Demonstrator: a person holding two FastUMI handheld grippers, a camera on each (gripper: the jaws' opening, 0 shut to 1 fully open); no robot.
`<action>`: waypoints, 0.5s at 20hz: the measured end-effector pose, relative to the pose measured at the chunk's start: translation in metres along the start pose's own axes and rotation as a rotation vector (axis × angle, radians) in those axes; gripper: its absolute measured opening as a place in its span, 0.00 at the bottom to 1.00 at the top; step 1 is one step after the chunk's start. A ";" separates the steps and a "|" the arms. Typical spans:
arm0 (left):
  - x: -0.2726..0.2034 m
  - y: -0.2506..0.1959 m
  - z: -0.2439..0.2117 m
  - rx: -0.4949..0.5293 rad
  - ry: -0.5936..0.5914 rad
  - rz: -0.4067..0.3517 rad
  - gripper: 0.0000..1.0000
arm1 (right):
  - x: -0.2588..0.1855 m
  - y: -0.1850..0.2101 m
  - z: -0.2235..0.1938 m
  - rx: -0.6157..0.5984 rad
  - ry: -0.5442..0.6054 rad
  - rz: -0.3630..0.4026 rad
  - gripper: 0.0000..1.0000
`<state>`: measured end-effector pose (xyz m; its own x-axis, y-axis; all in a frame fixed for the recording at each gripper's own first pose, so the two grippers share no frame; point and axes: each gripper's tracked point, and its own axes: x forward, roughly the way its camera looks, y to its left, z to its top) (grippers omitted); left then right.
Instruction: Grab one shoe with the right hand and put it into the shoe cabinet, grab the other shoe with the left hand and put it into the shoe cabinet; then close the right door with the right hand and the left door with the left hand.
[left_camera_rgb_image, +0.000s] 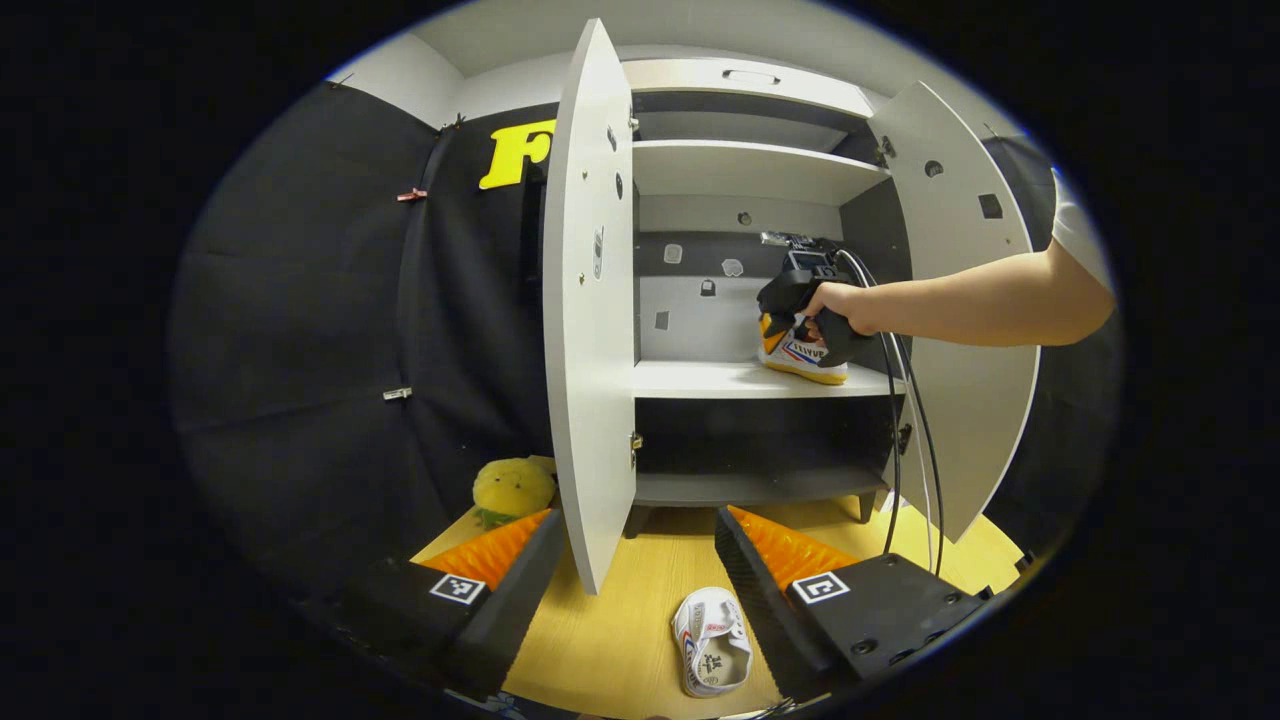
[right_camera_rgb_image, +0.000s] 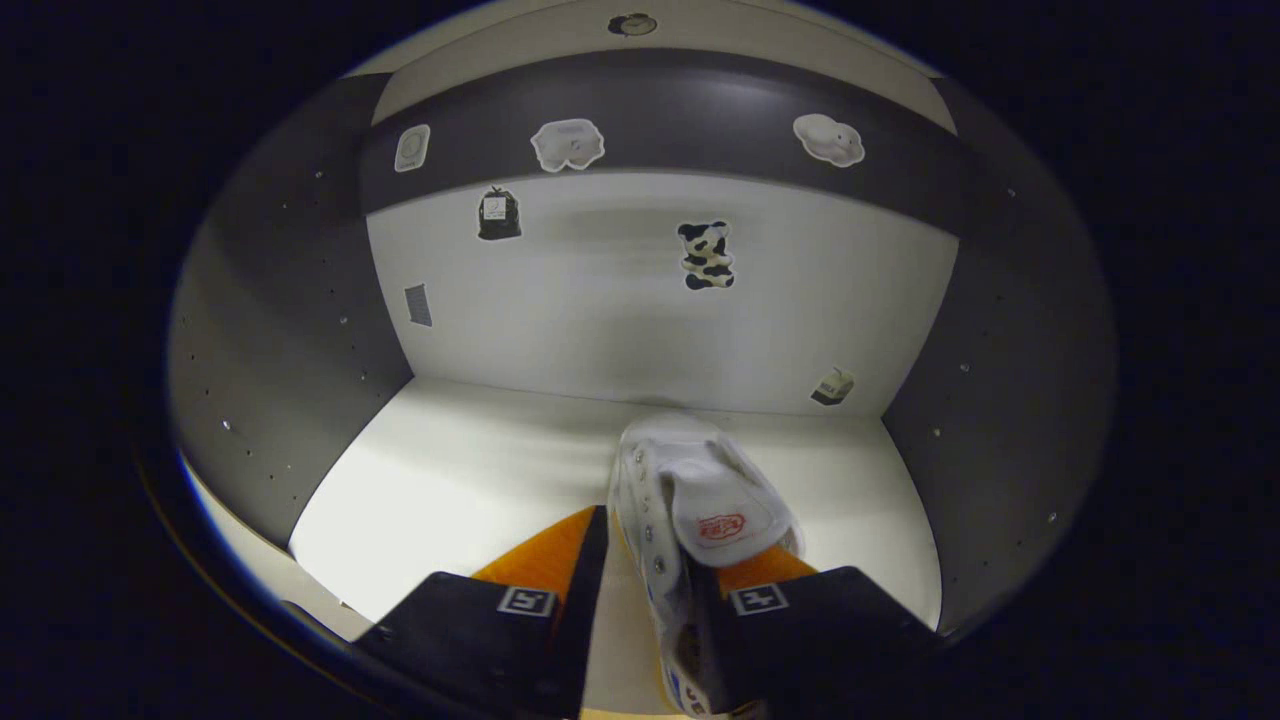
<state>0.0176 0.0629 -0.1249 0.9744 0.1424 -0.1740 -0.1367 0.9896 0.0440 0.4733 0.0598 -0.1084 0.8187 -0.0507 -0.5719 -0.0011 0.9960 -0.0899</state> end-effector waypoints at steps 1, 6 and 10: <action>-0.004 -0.001 -0.002 -0.001 0.002 -0.009 0.95 | -0.010 0.003 0.002 0.002 -0.016 0.010 0.63; -0.014 0.001 -0.004 -0.004 -0.001 -0.054 0.95 | -0.075 0.007 0.006 -0.069 -0.155 0.006 1.00; -0.019 0.011 -0.013 -0.012 0.016 -0.101 0.95 | -0.135 0.004 -0.003 -0.093 -0.279 -0.008 0.98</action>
<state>-0.0044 0.0712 -0.1342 0.9803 0.0420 -0.1928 -0.0402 0.9991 0.0133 0.3609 0.0707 -0.0334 0.9452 -0.0236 -0.3256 -0.0360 0.9838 -0.1758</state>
